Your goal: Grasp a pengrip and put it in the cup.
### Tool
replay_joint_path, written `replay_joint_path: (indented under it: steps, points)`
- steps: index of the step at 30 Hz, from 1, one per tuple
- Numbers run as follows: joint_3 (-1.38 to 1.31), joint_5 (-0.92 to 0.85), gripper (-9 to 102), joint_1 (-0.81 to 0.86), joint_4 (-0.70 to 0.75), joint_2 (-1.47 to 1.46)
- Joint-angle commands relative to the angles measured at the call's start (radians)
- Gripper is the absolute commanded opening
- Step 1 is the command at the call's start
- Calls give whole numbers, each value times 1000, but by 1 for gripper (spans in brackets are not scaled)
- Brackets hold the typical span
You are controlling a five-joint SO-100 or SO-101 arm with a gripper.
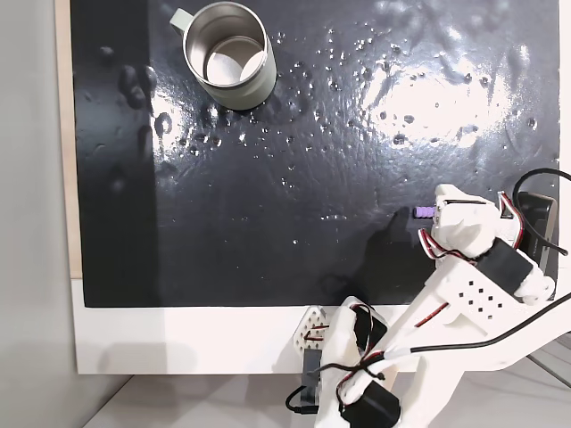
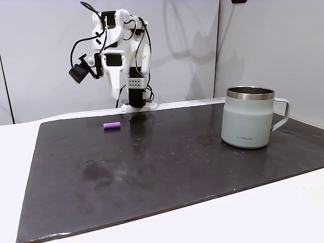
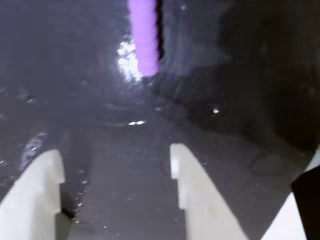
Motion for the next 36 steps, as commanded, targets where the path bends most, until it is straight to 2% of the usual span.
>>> replay_joint_path:
  steps: [1,7,19,29,36]
  points:
    - [-149,-37,22,52,-29,-109]
    - [-229,-41,22,86,-55,-281]
    - [-206,-41,21,49,-143,-426]
    - [-84,-104,19,21,-225,-448]
    - [-64,-124,13,21,-238,-472]
